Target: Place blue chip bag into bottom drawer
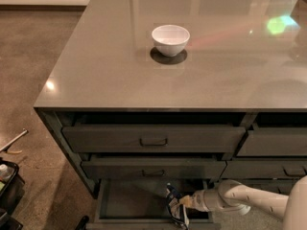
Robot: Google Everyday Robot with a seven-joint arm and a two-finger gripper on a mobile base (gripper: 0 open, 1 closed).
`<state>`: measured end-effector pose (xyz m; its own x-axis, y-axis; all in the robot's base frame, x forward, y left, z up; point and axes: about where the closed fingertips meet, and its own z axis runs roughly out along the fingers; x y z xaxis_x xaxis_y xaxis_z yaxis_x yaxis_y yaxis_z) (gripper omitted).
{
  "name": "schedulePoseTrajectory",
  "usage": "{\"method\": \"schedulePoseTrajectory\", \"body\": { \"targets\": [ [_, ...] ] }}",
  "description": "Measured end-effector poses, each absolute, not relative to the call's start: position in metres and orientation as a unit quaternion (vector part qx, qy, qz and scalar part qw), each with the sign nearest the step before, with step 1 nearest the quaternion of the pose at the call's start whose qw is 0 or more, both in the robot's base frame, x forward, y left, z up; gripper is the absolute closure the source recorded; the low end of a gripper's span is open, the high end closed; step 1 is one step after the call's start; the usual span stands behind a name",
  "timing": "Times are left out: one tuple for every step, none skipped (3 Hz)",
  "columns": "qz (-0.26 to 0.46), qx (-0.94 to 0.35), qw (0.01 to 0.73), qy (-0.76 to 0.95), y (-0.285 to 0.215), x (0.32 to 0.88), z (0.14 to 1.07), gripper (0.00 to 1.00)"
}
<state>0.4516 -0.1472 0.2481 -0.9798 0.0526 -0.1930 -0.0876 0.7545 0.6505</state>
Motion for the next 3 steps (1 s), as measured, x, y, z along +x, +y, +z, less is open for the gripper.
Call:
{"method": "schedulePoseTrajectory", "body": {
  "targets": [
    [0.350, -0.009, 0.100, 0.931, -0.1471, 0.4516, 0.2481, 0.58],
    [0.350, -0.009, 0.100, 0.931, -0.1471, 0.4516, 0.2481, 0.34],
    [0.350, -0.009, 0.100, 0.931, -0.1471, 0.4516, 0.2481, 0.12]
  ]
}}
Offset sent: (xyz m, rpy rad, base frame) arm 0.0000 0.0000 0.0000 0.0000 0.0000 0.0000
